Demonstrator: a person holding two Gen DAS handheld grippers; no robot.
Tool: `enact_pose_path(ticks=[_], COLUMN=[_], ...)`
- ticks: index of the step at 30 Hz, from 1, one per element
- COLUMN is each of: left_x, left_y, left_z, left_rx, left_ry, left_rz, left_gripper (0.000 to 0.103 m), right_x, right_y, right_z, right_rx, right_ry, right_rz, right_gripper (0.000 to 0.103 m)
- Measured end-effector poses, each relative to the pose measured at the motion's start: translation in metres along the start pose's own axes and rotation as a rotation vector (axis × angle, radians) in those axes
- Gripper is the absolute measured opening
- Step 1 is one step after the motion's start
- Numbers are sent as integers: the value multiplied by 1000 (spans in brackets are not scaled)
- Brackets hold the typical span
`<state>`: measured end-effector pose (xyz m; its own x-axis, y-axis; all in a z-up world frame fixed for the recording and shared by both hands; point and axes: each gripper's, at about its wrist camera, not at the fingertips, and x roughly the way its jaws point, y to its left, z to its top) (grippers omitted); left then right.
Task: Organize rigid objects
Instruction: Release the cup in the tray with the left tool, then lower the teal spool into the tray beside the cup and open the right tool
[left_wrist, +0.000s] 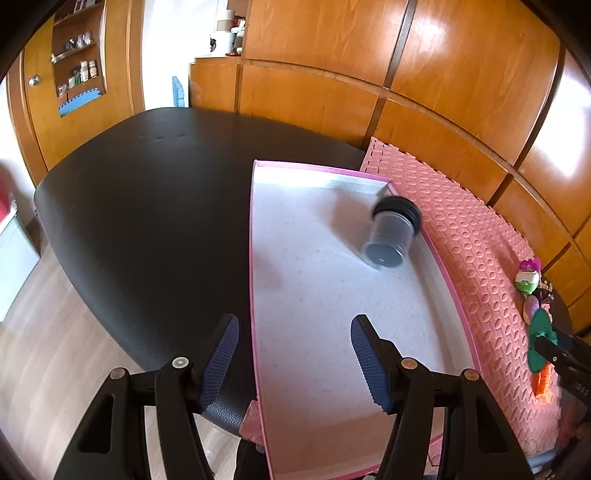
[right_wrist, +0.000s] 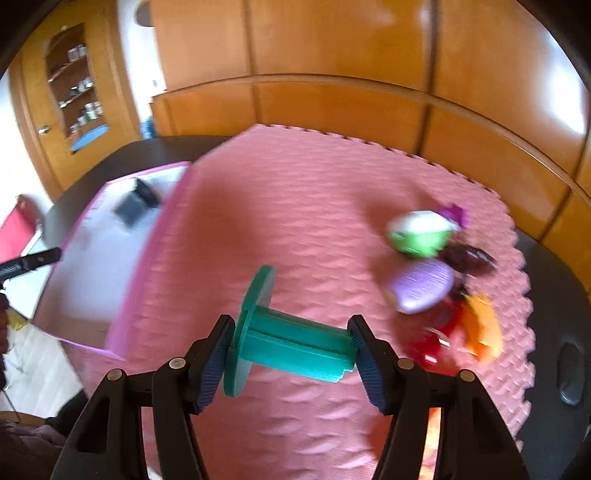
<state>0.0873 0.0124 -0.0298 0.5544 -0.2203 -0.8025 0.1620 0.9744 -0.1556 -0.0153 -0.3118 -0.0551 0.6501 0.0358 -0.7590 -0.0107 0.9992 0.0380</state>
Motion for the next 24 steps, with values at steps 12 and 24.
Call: enact_pose_path(ticks=[12, 24], left_x=[-16, -14], left_y=[12, 29], left_z=[-2, -9], left_rx=[-16, -57], left_ry=[-41, -35], left_rz=[-23, -13], left_gripper=[64, 64], right_x=[39, 115], right_y=[132, 182], right_z=[37, 70], right_rx=[-261, -383], right_ry=[92, 150], right_rz=[272, 146], right_gripper=[64, 64])
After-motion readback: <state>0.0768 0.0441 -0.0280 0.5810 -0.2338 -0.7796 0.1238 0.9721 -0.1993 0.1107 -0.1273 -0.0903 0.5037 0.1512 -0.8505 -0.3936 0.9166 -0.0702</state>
